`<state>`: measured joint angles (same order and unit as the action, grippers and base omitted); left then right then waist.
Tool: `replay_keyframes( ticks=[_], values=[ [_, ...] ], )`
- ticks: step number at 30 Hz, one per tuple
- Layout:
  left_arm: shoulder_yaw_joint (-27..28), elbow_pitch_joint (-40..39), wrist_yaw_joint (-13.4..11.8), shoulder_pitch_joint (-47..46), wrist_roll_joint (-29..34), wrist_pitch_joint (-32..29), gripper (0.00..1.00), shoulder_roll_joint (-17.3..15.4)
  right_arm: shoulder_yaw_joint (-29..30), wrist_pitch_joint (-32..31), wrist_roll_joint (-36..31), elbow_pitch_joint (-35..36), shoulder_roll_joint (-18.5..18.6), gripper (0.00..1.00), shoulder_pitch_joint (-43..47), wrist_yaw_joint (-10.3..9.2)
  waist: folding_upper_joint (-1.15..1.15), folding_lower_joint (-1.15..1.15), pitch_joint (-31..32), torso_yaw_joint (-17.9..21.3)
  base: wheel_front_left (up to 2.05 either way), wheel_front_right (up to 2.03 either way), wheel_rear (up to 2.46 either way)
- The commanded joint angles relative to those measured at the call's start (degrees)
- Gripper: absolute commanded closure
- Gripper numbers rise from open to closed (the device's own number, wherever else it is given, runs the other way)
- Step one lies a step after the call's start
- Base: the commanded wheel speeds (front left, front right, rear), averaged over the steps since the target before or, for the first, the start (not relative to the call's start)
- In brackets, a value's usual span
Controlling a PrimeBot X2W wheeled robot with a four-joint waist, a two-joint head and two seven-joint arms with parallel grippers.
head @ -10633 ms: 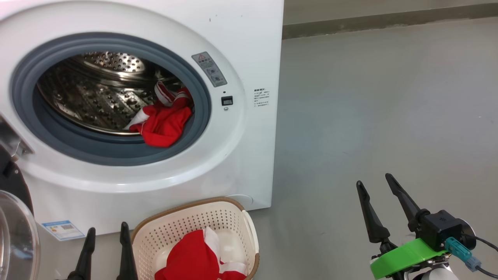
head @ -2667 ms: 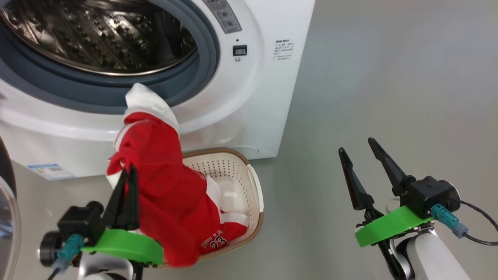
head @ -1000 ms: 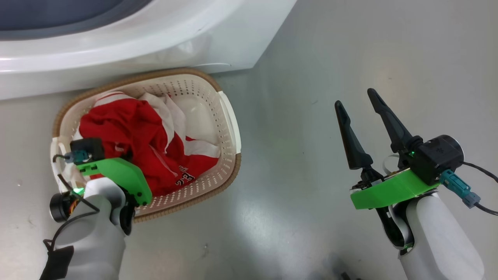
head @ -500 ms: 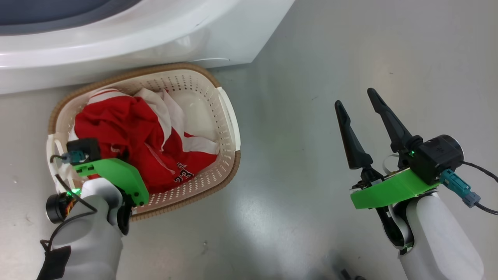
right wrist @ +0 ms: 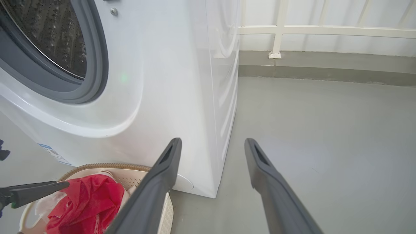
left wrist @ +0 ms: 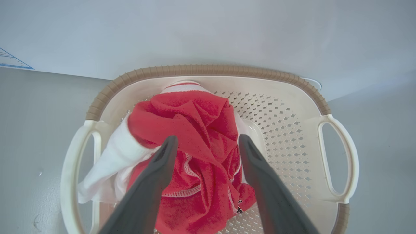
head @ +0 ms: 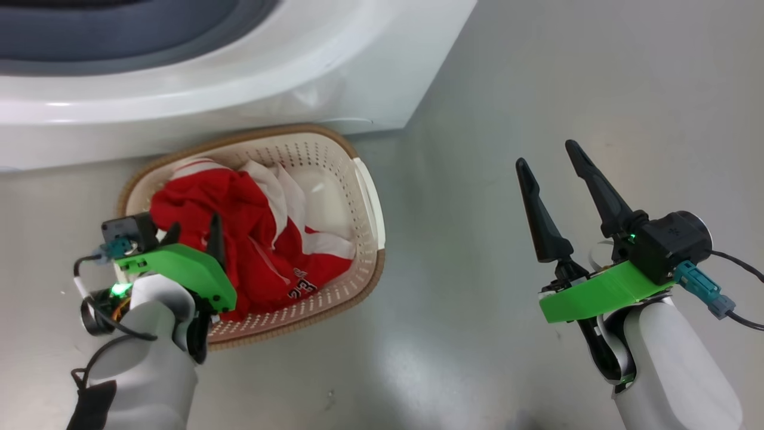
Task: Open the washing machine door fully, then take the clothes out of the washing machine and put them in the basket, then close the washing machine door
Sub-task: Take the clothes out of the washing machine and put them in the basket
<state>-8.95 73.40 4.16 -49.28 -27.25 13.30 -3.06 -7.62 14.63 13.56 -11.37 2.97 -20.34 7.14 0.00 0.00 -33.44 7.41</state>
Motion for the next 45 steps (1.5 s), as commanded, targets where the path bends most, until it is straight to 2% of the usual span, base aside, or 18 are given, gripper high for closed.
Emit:
replay_keyframes(
  ticks=[1,5,9,15,22,27,37,45],
  values=[
    [1.0,-1.1,0.5,2.0,-0.4,0.8,0.00,-1.6,-0.8,0.4,-0.3,1.0,-0.1,0.00,1.1,0.35,0.00,0.00,1.9,-1.1,0.00,0.00,0.00],
    [1.3,-4.1,0.6,3.8,-0.4,1.6,0.00,-1.5,-0.3,0.4,-0.4,0.6,-0.1,0.00,1.8,0.35,0.00,0.00,4.8,-1.9,0.00,0.00,0.00],
    [2.3,-11.1,0.1,6.8,0.4,1.7,0.00,-1.6,0.2,0.4,-0.6,0.1,-0.1,0.00,2.6,0.35,0.00,0.00,7.5,-2.7,0.00,0.00,0.00],
    [4.8,-26.1,-0.9,15.4,3.0,1.7,0.00,-1.3,0.2,0.4,-1.1,-0.9,-0.1,0.00,4.1,0.35,0.00,0.00,13.0,-3.4,0.00,0.00,0.00],
    [5.5,-42.0,-4.1,25.1,9.2,1.7,0.00,-1.3,0.2,0.4,-1.4,-1.9,-0.1,0.00,5.8,0.35,0.00,0.00,18.2,-3.4,0.00,0.00,0.00],
    [6.5,-51.5,-4.9,31.4,11.1,1.7,0.00,-0.9,0.6,0.4,-1.3,-2.2,-0.1,0.00,7.0,0.35,0.00,0.00,21.4,-3.5,0.00,0.00,0.00],
    [8.4,-64.6,-5.1,40.9,13.9,1.7,0.00,-0.8,4.0,0.4,-1.7,-1.1,-0.1,0.00,9.4,0.35,0.00,0.00,27.1,-3.1,0.00,0.00,0.00],
    [9.6,-69.9,-5.3,46.5,14.9,1.7,0.00,-1.0,5.1,0.4,-2.4,-0.2,-0.1,0.00,11.6,0.35,0.00,0.00,30.6,-2.2,0.00,0.00,0.00]
  ],
)
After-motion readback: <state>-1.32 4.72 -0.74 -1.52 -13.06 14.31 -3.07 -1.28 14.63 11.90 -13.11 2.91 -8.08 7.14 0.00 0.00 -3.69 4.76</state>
